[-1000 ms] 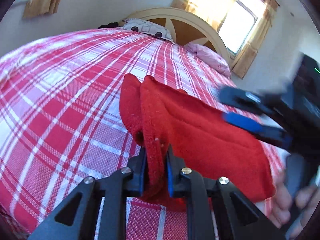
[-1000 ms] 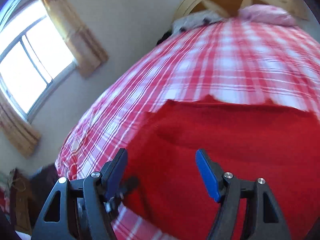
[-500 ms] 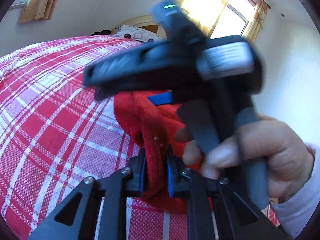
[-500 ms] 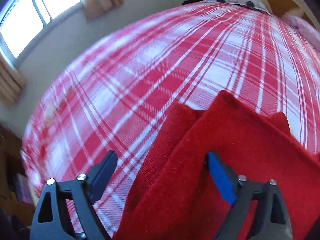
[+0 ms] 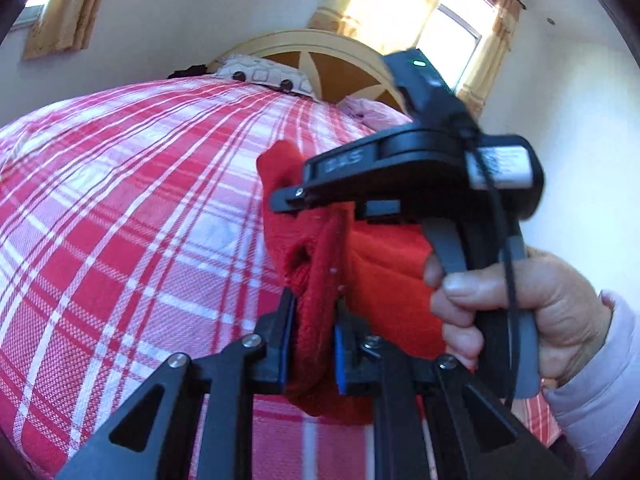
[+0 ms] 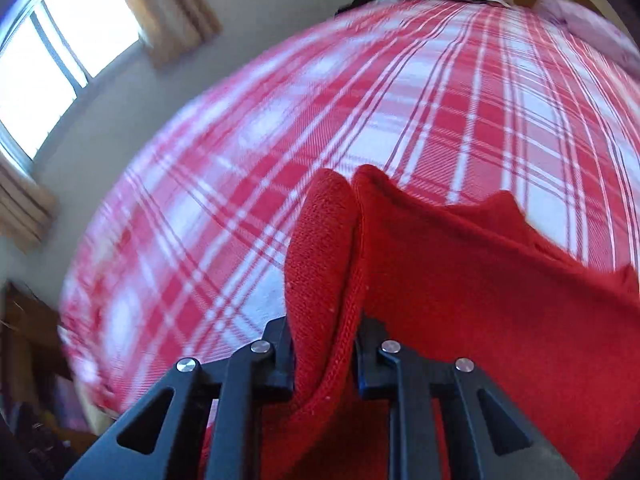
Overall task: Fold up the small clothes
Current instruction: 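Grasp the folded sweater edge with the left gripper while the right gripper grasps beside it, then lift and fold the sweater over onto itself with both grippers, then open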
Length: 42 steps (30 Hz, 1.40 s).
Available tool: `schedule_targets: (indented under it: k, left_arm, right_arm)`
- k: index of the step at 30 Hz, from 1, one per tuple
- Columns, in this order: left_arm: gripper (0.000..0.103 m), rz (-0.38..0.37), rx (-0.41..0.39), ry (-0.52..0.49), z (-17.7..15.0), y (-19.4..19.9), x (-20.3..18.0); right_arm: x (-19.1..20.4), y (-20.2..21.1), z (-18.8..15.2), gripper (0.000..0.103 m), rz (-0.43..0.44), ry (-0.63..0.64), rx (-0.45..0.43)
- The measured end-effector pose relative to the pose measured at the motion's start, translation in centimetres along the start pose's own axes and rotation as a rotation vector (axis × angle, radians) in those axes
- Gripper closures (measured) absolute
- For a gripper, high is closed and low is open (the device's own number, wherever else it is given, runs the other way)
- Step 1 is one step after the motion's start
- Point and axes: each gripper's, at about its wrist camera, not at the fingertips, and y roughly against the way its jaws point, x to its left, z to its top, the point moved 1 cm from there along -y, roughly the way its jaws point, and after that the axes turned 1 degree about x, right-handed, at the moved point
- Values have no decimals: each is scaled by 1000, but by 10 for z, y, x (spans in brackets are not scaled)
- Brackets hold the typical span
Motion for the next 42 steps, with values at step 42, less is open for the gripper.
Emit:
schedule_targets:
  k: [42]
  left_arm:
    - [86, -146, 150, -471, -55, -70, -213]
  right_arm:
    - [-198, 165, -155, 83, -70, -338, -285]
